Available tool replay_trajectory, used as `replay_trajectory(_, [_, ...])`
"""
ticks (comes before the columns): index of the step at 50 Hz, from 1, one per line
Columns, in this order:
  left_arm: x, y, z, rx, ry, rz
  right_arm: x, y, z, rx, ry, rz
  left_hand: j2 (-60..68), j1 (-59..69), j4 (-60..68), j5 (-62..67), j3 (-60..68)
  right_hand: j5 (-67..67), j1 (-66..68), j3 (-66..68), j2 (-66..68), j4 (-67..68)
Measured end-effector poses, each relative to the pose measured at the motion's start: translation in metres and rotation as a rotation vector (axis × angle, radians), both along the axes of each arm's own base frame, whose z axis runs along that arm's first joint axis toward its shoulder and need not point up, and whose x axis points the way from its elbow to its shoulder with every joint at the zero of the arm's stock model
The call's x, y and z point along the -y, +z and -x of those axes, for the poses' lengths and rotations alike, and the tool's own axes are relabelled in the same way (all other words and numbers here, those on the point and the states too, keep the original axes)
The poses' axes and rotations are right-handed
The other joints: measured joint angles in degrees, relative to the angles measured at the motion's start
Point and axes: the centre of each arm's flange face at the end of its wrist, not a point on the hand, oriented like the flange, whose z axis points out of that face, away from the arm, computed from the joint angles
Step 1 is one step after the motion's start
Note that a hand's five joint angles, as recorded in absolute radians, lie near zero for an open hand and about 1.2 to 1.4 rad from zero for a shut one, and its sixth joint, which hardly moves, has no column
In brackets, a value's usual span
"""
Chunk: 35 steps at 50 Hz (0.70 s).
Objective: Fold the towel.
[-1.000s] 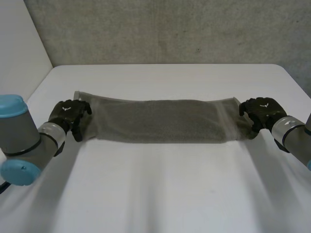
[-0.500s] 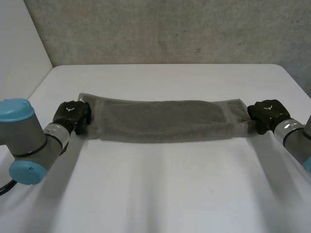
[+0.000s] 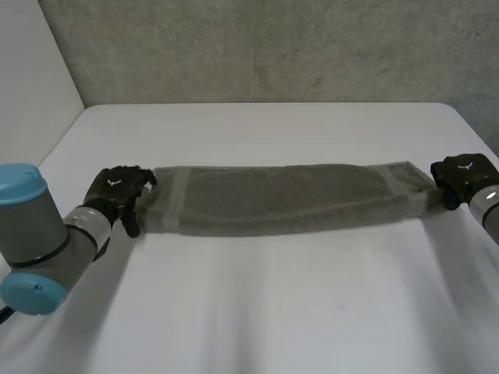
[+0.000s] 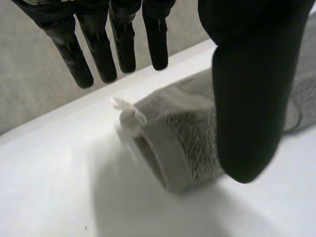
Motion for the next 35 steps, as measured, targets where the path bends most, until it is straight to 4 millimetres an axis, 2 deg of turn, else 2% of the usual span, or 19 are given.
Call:
replay_trajectory(6, [-0.012,0.026,0.003,-0.013,-0.014,0.060,0.001,0.013,0.012,-0.001,-0.027,0.022,-4.5,-4.5,-4.4,-1.9,-4.5,0.0,0.0,0.0,0.0,0.0])
replay_trajectory(13, [-0.014,0.052,-0.002,-0.031,-0.001,0.131,0.009,0.030,0.049,-0.008,-0.093,0.042,-5.2,-5.3,-5.1,-2.0,-5.3,0.0,0.0,0.0,0.0,0.0])
replay_trajectory(17, [-0.011,0.064,-0.008,-0.038,0.020,0.166,0.017,0.049,0.077,-0.061,-0.131,0.092,-5.6,-5.7,-5.5,-2.0,-5.7,0.0,0.1,0.0,0.0,0.0])
replay_trajectory(21, [-0.009,0.070,-0.012,-0.041,0.031,0.183,0.021,0.071,0.084,-0.118,-0.131,0.154,-6.2,-6.4,-6.2,-2.1,-6.3,0.0,0.1,0.0,0.0,0.0])
replay_trajectory(24, [-0.007,0.074,-0.013,-0.044,0.036,0.195,0.022,0.094,0.068,-0.146,-0.089,0.223,-6.4,-6.5,-6.3,-2.1,-6.4,0.1,0.1,0.0,0.5,0.0])
replay_trajectory(26, [-0.006,0.076,-0.013,-0.046,0.038,0.203,0.020,0.113,0.039,-0.147,-0.023,0.284,-6.4,-6.5,-6.3,-2.1,-6.4,0.2,0.3,0.0,0.5,0.0])
replay_trajectory(27, [-0.006,0.077,-0.013,-0.046,0.038,0.205,0.019,0.117,0.031,-0.145,-0.004,0.299,-6.4,-6.5,-6.3,-2.1,-6.4,0.2,0.3,0.0,0.5,0.0])
replay_trajectory(29, [-0.006,0.078,-0.013,-0.047,0.036,0.211,0.011,0.131,-0.005,-0.128,0.080,0.348,-6.5,-6.5,-6.4,-2.1,-6.6,0.2,0.3,0.0,0.6,0.0])
replay_trajectory(30, [-0.006,0.079,-0.012,-0.048,0.035,0.212,0.009,0.133,-0.014,-0.124,0.101,0.358,-6.5,-6.5,-6.4,-2.1,-6.6,0.2,0.3,0.0,0.7,0.0])
replay_trajectory(32, [-0.006,0.081,-0.011,-0.050,0.031,0.219,-0.004,0.140,-0.056,-0.102,0.202,0.398,-6.5,-6.5,-6.4,-2.1,-6.6,0.2,0.3,0.0,1.1,0.0])
replay_trajectory(35, [-0.006,0.082,-0.009,-0.052,0.026,0.225,-0.021,0.140,-0.099,-0.078,0.310,0.430,-6.5,-6.5,-6.4,-2.1,-6.6,0.2,0.6,0.0,1.1,0.0])
